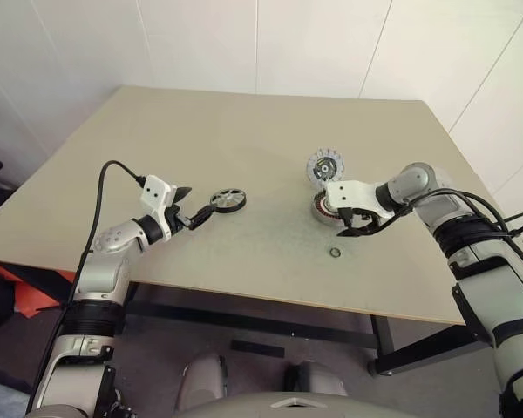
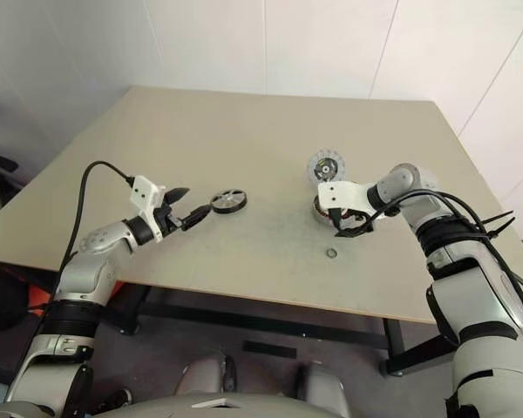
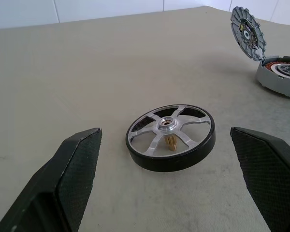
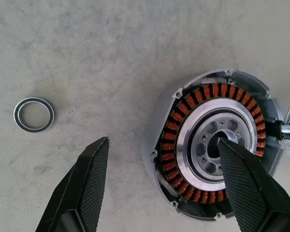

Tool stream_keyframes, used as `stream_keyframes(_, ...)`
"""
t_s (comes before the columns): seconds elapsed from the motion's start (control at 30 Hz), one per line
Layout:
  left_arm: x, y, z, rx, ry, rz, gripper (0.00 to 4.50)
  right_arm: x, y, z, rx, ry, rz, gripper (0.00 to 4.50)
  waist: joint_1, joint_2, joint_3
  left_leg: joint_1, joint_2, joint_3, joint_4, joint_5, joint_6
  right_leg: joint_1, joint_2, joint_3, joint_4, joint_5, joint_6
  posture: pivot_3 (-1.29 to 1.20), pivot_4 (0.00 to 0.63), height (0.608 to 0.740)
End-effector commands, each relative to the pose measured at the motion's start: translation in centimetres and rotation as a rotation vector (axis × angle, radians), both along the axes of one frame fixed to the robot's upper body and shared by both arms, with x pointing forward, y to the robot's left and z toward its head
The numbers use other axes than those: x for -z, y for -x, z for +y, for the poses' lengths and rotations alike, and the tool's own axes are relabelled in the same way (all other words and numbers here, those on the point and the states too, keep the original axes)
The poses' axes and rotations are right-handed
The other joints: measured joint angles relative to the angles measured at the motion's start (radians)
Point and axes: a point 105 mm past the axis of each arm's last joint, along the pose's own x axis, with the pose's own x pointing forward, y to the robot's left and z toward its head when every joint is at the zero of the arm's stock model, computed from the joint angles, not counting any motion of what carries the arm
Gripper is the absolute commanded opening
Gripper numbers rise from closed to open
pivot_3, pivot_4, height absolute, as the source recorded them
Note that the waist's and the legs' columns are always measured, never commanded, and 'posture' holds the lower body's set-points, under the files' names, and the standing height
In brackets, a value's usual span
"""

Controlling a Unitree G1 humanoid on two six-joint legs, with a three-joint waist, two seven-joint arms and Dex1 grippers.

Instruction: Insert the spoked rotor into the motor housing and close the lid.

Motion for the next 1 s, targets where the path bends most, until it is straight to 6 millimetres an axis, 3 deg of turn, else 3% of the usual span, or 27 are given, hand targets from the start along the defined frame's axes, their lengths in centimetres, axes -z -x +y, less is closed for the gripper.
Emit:
stream_keyframes(0.03,-1.4,-0.2,-0.3,0.015,-0.002,-0.052,4.50,-2.2,-1.1,0.0,-0.007,-0.003,-0.072,4.02,0.000,0.000,0.000,0.000,0.000,0.000,0.000,0.000,0.000,0.000,0.000,0.000,0.000,0.000,0.000,0.00,0.000,0.740)
stream_keyframes(0.7,-1.4,-0.2,0.3,-0.005,-0.010,-0.057,4.50,0.7,-0.8,0.5,-0.038,0.059,0.008,4.02,-0.001,0.000,0.000,0.000,0.000,0.000,0.001,0.000,0.000,0.000,0.000,0.000,0.001,0.000,0.000,0.00,0.000,0.740)
stream_keyframes(0.8,-1.4,-0.2,0.3,-0.005,-0.013,-0.058,4.50,0.7,-0.8,0.4,-0.034,0.057,0.019,3.45,-0.001,0.000,0.000,0.001,0.000,0.000,0.001,0.000,0.000,0.001,0.000,0.000,0.001,0.000,0.000,0.00,0.000,0.740)
stream_keyframes(0.93,-1.3,-0.1,0.3,-0.006,-0.015,-0.056,4.50,0.1,-1.0,0.6,-0.036,0.038,-0.003,2.17,0.001,0.000,0.000,0.001,0.000,0.000,0.002,0.000,0.000,0.001,0.000,0.000,0.002,0.000,0.000,0.00,0.000,0.740)
stream_keyframes(1.0,-1.3,-0.1,0.3,-0.005,-0.014,-0.055,4.50,-0.2,-1.2,0.7,-0.036,0.031,-0.017,2.00,-0.001,0.000,0.000,0.001,0.000,0.000,0.002,0.000,0.000,0.001,0.000,0.000,0.002,0.000,0.000,0.00,0.000,0.740)
